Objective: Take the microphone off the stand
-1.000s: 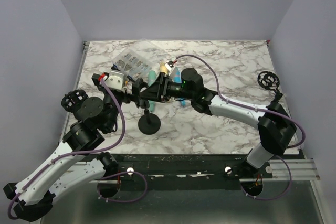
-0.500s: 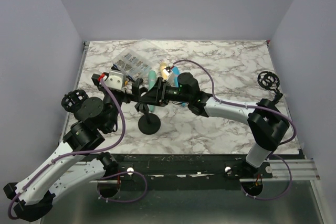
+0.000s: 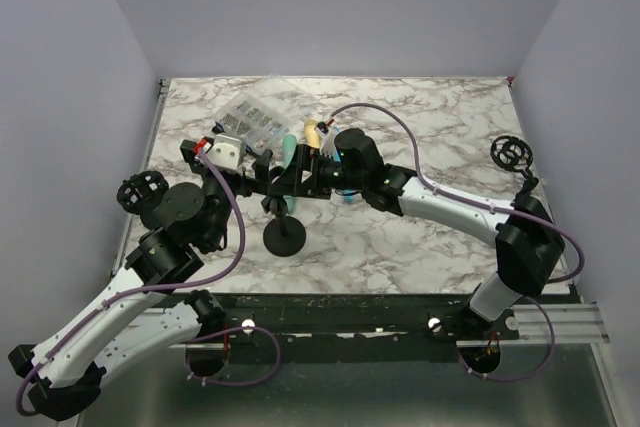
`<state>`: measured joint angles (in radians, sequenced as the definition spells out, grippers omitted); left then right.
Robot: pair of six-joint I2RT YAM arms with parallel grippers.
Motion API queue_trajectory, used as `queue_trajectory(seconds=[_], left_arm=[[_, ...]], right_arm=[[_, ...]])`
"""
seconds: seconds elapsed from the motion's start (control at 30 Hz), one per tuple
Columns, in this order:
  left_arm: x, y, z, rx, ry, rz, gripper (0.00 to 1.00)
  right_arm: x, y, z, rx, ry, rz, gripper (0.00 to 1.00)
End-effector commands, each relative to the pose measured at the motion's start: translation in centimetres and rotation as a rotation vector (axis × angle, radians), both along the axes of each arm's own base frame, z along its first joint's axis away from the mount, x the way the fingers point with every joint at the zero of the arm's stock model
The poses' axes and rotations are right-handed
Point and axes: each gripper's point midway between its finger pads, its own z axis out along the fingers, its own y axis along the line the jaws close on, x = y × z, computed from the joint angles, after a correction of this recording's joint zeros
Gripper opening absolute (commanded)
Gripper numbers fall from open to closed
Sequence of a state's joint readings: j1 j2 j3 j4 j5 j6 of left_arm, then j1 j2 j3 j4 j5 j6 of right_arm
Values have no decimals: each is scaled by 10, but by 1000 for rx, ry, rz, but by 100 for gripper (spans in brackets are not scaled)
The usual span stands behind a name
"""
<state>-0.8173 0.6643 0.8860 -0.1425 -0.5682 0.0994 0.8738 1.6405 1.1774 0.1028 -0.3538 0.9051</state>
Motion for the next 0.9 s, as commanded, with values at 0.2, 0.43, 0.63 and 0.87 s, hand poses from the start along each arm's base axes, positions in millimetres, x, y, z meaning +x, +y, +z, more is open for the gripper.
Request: queue_trajectory(seconds=[0.2, 0.43, 0.63, 0.87], left_arm=[[-1, 0, 4, -44, -7, -3, 98], [-6, -1, 18, -116, -10, -29, 99], [-15, 8, 49, -158, -45, -26, 99], [-28, 30, 92, -222, -115, 3, 99]], right_arm=[[12, -52, 37, -188, -217, -138, 100], [19, -117, 85, -302, -373, -325, 100], [12, -203, 146, -388, -553, -542, 100], [-14, -290, 223, -351, -756, -743, 100]])
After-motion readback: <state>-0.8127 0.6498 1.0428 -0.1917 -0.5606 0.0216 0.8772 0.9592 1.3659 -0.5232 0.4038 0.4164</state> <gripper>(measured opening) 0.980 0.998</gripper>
